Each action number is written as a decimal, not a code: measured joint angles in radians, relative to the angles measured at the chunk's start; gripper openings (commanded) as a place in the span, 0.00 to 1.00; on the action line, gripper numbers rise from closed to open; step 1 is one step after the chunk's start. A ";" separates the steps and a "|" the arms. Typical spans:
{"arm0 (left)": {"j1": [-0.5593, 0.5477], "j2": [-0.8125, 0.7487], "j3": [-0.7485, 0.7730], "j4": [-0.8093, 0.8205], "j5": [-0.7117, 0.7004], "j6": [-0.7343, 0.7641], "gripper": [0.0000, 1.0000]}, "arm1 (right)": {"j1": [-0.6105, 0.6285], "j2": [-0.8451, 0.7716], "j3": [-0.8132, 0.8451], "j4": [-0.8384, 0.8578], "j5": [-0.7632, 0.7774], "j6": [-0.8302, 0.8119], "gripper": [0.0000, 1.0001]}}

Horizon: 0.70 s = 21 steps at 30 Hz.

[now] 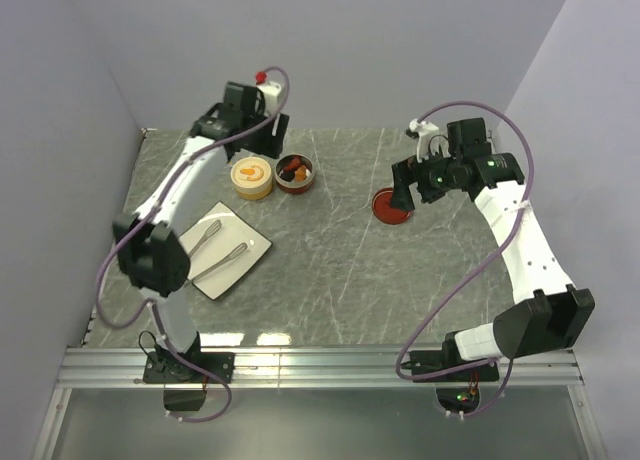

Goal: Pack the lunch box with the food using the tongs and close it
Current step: Pick up the lid of the lunch box with the right arm

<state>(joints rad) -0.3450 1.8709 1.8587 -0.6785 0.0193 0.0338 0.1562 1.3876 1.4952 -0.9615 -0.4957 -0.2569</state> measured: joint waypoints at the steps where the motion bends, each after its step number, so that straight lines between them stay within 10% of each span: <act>1: 0.005 -0.041 0.000 0.002 0.035 -0.002 0.77 | 0.000 0.004 -0.019 -0.001 0.029 -0.021 1.00; 21: 0.201 -0.443 -0.362 0.161 0.629 -0.243 0.85 | 0.102 0.448 0.032 0.128 0.269 -0.188 0.93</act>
<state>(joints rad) -0.1440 1.4284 1.4971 -0.5179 0.6487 -0.2089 0.2584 1.8359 1.5276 -0.8333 -0.2272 -0.4454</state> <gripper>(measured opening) 0.851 0.963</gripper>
